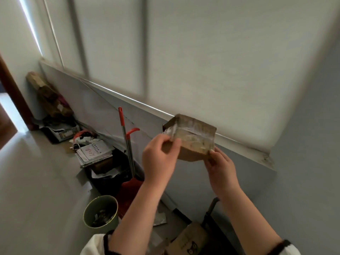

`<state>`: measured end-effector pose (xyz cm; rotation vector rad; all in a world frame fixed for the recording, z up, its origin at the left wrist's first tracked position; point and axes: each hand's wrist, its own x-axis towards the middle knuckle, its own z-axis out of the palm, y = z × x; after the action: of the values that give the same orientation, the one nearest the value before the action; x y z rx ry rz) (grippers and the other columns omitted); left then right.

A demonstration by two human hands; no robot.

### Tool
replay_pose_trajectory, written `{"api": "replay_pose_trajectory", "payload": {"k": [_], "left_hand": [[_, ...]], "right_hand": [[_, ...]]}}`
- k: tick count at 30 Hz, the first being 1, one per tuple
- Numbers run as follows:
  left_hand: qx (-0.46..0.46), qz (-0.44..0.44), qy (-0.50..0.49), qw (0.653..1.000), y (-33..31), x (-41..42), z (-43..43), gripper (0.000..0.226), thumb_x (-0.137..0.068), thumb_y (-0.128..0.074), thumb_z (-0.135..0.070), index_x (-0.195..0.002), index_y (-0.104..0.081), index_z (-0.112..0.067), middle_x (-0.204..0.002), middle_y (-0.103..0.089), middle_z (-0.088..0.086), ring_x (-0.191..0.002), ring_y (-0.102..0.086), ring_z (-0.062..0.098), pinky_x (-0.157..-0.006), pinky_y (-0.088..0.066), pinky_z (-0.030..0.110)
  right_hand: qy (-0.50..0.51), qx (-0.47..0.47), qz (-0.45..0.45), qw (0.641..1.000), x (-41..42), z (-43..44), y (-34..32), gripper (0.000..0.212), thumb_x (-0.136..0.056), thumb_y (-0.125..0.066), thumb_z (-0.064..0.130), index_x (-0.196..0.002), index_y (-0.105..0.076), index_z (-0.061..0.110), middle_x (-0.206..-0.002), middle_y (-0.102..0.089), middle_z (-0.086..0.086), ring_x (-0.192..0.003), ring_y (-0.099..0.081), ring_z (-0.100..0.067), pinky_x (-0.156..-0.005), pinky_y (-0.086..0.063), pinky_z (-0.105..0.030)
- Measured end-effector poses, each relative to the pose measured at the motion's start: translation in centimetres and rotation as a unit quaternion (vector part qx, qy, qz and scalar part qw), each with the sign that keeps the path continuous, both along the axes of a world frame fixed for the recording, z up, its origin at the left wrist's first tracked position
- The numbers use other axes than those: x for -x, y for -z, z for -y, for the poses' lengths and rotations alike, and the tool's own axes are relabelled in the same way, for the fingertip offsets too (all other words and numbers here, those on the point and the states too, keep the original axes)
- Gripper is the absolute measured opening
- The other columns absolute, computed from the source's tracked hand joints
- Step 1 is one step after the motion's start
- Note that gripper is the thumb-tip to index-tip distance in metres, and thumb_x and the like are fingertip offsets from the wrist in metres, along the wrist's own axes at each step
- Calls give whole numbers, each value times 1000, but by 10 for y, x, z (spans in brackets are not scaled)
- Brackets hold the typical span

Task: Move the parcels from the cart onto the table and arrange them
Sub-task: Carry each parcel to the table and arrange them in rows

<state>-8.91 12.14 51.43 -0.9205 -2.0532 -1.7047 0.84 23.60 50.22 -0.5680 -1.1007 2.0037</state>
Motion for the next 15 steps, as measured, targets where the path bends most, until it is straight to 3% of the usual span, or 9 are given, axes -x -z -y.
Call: {"api": "replay_pose_trajectory", "payload": {"k": [2, 4, 6, 9, 11, 13, 15], "left_hand": [[-91, 192, 58, 975, 11, 17, 7, 16, -85, -64, -35, -80, -62, -20, -77, -65, -7, -74, -62, 3, -65, -46, 11], [-171, 356, 125, 910, 26, 27, 9, 13, -88, -62, -31, -82, -61, -19, -90, -69, 2, -90, -66, 14, -73, -50, 23], [-221, 416, 153, 869, 36, 31, 9, 11, -90, -60, -25, -82, -60, -18, -95, -71, 7, -98, -66, 23, -76, -51, 29], [-224, 406, 169, 870, 36, 31, 11, 9, -89, -61, -24, -82, -61, -19, -96, -71, 7, -101, -65, 27, -78, -51, 30], [-207, 378, 187, 883, 30, 32, 15, 8, -88, -62, -22, -95, -63, -19, -104, -68, 9, -104, -64, 24, -80, -53, 28], [-188, 337, 218, 896, 21, 34, 19, 26, -89, -61, -16, -113, -61, -25, -109, -68, 5, -106, -64, 16, -82, -53, 26], [-161, 258, 247, 920, 10, 35, 23, 38, -90, -59, -9, -125, -58, -25, -113, -68, 0, -108, -62, 11, -85, -52, 22]], "right_hand": [[11, -187, 88, 978, -2, 5, -18, 34, -90, -53, 5, -96, -71, 34, -105, -69, 3, -100, -63, -9, -86, -48, -22], [25, -332, 159, 929, 1, 14, -30, 36, -89, -57, 12, -110, -62, 41, -105, -57, 3, -98, -58, -9, -86, -46, -22], [32, -408, 193, 892, 6, 24, -33, 42, -90, -58, 16, -129, -53, 31, -100, -49, 7, -95, -53, -5, -82, -43, -15], [63, -422, 192, 884, 5, 29, -33, 43, -90, -58, 13, -132, -52, 20, -98, -48, 7, -89, -51, -1, -75, -40, -8], [71, -389, 160, 905, 1, 27, -37, 38, -89, -58, 9, -125, -57, 22, -103, -55, 1, -95, -57, -8, -83, -44, -17], [73, -341, 105, 931, 0, 26, -42, 34, -90, -58, 6, -120, -60, 22, -106, -62, -4, -99, -62, -11, -86, -49, -22], [77, -296, 41, 951, -1, 25, -47, 31, -91, -56, 6, -119, -61, 20, -104, -67, -2, -97, -64, -5, -80, -50, -16]]}}
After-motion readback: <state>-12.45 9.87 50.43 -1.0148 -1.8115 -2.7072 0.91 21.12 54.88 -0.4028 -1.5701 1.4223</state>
